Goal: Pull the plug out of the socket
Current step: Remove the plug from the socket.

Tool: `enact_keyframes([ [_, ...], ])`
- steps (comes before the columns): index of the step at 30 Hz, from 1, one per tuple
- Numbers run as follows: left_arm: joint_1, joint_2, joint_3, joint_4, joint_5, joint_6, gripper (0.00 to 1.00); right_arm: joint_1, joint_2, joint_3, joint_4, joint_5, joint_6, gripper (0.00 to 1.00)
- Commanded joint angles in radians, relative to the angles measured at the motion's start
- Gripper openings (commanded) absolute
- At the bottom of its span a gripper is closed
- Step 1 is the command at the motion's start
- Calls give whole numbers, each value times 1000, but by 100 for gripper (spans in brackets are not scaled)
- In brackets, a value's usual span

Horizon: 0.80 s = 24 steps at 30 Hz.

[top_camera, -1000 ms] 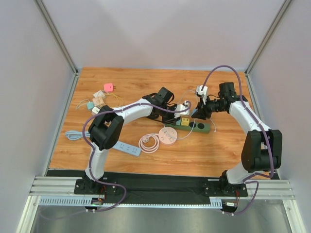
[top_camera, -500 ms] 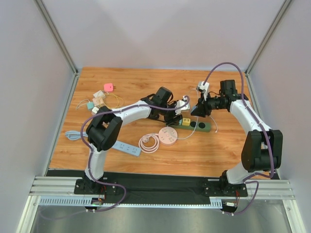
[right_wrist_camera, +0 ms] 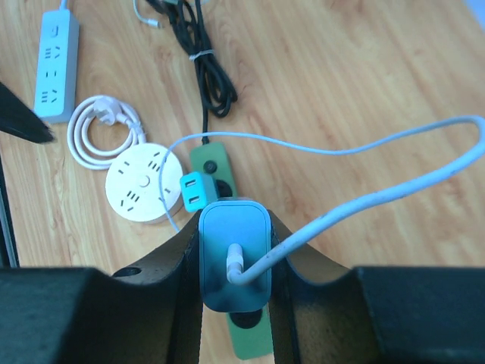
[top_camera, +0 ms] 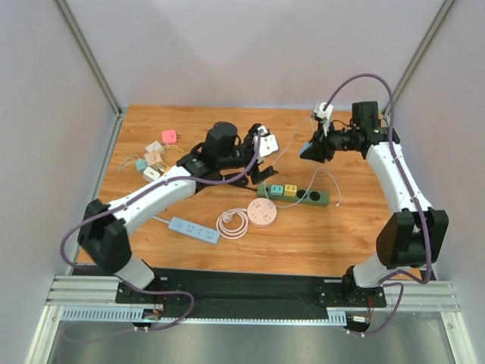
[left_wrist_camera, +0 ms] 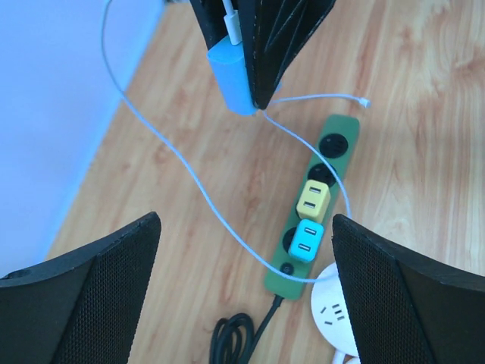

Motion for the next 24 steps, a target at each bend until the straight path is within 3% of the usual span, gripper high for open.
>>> enact_keyframes([
  [1,3,-173,-67,40,-81,-27,100,16,-25,161,-102,-14,10,0],
  [13,14,-619,-359,6,-323,-319,100,183,-2,583,-154,136,212,0],
  [24,26,-816,-558,55,-377,-417,100,370,58,752,4,182,505,0],
])
